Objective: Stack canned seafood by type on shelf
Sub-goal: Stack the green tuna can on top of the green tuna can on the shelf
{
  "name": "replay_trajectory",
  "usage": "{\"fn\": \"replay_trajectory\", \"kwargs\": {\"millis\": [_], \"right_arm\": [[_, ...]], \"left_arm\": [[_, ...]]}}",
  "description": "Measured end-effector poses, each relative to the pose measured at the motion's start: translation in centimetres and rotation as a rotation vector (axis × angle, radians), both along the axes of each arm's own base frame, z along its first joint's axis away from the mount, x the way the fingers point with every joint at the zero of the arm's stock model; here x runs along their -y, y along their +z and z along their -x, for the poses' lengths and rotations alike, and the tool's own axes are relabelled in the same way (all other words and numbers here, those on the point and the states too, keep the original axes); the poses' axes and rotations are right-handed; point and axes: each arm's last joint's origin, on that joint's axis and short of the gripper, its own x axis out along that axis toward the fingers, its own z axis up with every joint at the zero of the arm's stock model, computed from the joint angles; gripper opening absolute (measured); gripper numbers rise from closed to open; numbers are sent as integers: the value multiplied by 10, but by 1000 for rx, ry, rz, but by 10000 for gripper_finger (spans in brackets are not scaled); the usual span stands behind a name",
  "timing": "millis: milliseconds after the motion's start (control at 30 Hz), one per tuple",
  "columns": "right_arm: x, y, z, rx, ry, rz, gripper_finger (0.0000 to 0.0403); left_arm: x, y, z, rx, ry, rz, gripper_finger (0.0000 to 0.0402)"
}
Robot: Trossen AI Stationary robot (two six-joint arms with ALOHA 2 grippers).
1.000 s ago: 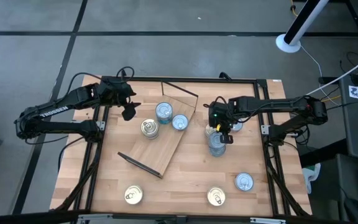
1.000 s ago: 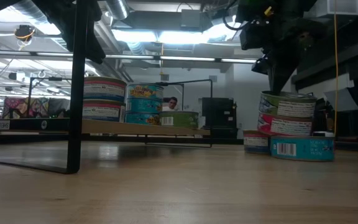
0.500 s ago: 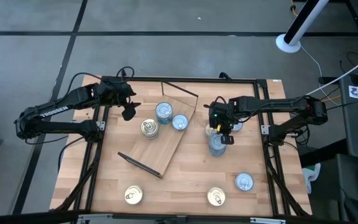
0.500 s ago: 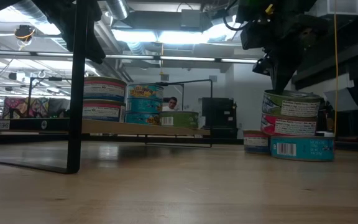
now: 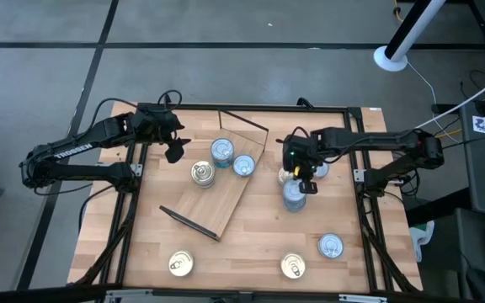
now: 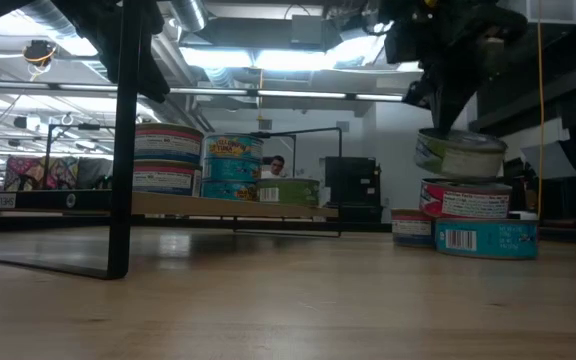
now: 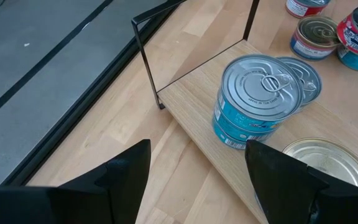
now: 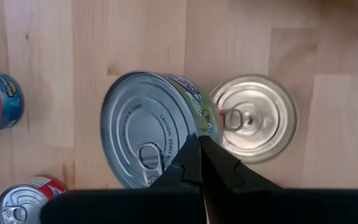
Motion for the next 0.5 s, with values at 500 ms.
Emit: {"fn": "replay_trajectory", "kwargs": {"millis": [500], "right_arm": [[1,8,-4,43,5,10,0]], "left_arm": [[0,0,0,0,0,0,258]]}}
